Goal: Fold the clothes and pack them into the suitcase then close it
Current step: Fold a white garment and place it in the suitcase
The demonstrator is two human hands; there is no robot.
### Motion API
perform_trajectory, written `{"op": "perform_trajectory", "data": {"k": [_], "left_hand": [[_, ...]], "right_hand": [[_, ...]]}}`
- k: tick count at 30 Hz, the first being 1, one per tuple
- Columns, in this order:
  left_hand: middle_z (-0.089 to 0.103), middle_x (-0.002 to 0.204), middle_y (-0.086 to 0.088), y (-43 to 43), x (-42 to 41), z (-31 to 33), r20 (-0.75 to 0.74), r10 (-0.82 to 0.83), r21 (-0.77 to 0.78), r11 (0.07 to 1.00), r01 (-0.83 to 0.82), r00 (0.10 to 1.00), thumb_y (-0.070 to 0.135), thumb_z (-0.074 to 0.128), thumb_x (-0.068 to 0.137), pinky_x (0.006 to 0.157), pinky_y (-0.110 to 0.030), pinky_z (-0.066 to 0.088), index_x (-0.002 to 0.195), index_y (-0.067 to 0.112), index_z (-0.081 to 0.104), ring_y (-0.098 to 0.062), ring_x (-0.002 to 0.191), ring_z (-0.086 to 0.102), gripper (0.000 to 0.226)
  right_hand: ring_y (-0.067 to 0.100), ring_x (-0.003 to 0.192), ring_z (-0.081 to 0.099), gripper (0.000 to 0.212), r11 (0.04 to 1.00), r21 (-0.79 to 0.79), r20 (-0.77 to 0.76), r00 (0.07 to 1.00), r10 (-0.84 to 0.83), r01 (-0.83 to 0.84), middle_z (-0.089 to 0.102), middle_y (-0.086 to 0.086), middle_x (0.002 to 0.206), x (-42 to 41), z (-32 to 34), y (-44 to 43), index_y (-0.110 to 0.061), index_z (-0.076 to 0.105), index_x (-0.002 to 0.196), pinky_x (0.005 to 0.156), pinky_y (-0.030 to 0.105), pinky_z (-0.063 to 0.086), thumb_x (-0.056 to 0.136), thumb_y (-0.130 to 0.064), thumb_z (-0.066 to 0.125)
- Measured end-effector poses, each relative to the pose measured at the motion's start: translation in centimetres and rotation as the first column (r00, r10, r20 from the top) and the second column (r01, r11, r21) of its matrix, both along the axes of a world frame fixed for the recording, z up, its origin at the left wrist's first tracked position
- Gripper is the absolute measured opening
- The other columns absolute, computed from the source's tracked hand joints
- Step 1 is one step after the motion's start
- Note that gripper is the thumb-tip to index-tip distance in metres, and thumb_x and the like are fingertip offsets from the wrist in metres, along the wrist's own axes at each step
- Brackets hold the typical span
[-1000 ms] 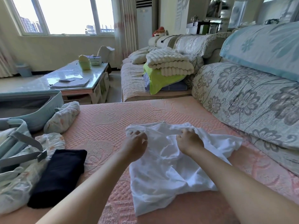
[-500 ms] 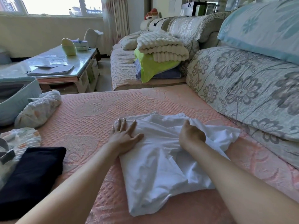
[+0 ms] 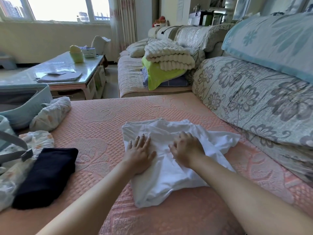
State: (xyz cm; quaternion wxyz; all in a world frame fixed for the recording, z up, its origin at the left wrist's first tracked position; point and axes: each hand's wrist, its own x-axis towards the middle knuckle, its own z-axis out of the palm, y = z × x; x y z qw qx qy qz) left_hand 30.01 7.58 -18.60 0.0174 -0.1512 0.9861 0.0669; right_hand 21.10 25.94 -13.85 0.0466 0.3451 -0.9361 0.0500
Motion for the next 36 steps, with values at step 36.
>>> {"op": "perform_trajectory", "data": {"k": [36], "left_hand": [[0.022, 0.160, -0.001, 16.0, -1.3, 1.0, 0.052, -0.359, -0.064, 0.930, 0.362, 0.932, 0.072, 0.038, 0.089, 0.118, -0.042, 0.015, 0.154, 0.040, 0.019, -0.025, 0.146, 0.020, 0.075]], "right_hand": [[0.016, 0.117, 0.058, 0.032, 0.998, -0.019, 0.406, 0.913, -0.050, 0.063, 0.059, -0.009, 0.136, -3.6, 0.1, 14.7, -0.036, 0.070, 0.118, 0.093, 0.025, 0.045, 0.091, -0.029, 0.055]]}}
